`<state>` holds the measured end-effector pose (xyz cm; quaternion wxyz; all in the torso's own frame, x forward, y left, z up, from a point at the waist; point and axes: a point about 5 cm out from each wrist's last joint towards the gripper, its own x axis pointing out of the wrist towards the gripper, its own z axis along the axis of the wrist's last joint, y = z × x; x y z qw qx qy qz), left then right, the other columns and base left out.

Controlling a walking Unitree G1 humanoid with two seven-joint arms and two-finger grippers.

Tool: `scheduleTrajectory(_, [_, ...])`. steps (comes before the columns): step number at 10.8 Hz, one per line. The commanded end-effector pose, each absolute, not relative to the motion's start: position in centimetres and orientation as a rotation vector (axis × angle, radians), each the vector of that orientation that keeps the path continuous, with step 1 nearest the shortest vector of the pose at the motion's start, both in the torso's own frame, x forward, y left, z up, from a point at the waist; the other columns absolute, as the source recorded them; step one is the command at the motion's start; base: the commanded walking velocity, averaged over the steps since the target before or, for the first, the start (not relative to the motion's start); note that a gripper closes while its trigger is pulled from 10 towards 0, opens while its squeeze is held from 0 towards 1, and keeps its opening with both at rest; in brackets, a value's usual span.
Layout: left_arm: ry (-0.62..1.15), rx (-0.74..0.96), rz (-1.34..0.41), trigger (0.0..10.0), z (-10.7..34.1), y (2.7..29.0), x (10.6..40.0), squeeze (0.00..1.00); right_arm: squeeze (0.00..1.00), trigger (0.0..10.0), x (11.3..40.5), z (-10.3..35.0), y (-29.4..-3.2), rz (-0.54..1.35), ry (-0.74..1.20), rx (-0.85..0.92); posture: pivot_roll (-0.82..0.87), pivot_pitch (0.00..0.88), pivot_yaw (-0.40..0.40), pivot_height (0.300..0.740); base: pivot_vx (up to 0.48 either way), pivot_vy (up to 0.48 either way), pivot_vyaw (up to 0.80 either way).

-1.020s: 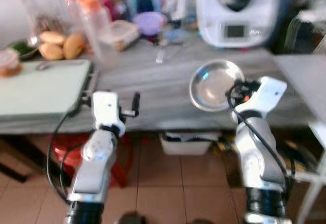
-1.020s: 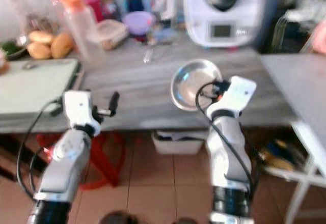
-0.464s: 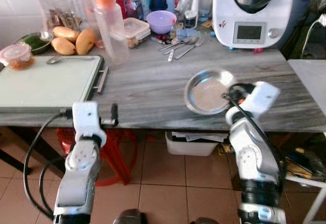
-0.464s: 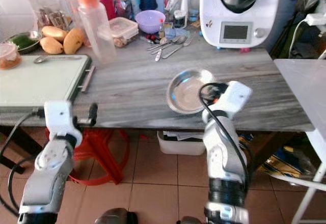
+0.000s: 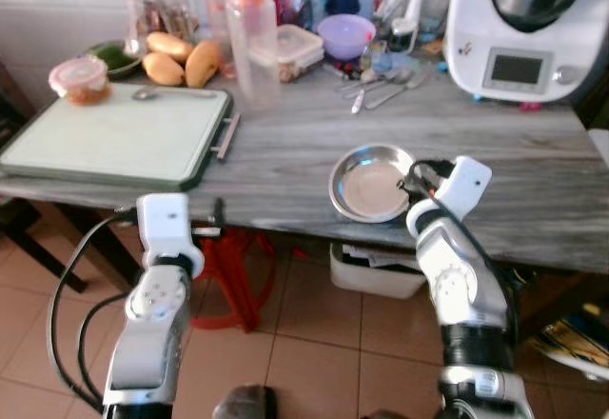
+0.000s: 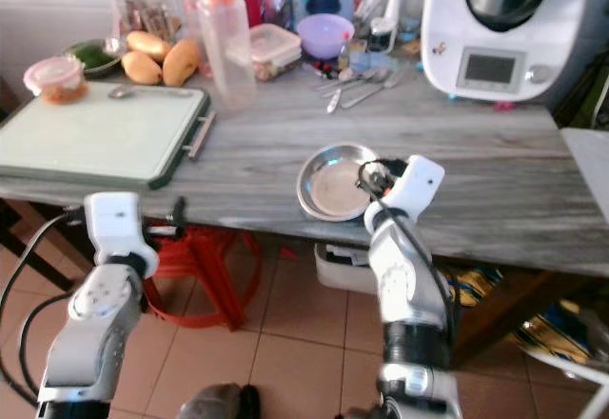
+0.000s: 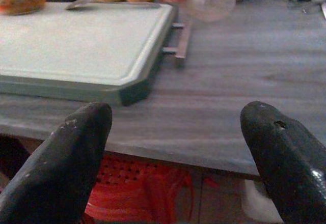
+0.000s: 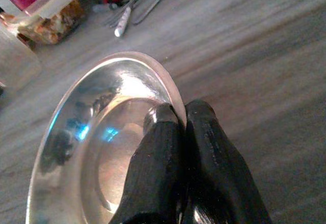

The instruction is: Setting the table

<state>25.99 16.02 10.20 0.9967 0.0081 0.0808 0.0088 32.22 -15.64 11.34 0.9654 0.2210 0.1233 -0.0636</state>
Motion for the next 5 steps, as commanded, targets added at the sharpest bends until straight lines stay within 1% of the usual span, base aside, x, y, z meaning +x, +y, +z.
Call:
scheduleTrajectory(1, [0.145, 0.030, 0.004, 10.0, 10.8, 15.8, 26.2, 0.00, 0.00, 10.0, 32.5, 10.5, -15.6, -0.140, 0.310, 0.468, 0.02, 0.000, 0.038, 0.740, 0.000, 0.000, 0.00])
scheduleTrajectory(5, [0.152, 0.040, -0.006, 10.0, 10.8, 15.8, 26.5, 0.00, 0.00, 10.0, 33.6, 10.6, -16.3, -0.159, 0.315, 0.459, 0.01, 0.000, 0.048, 0.740, 0.000, 0.000, 0.00])
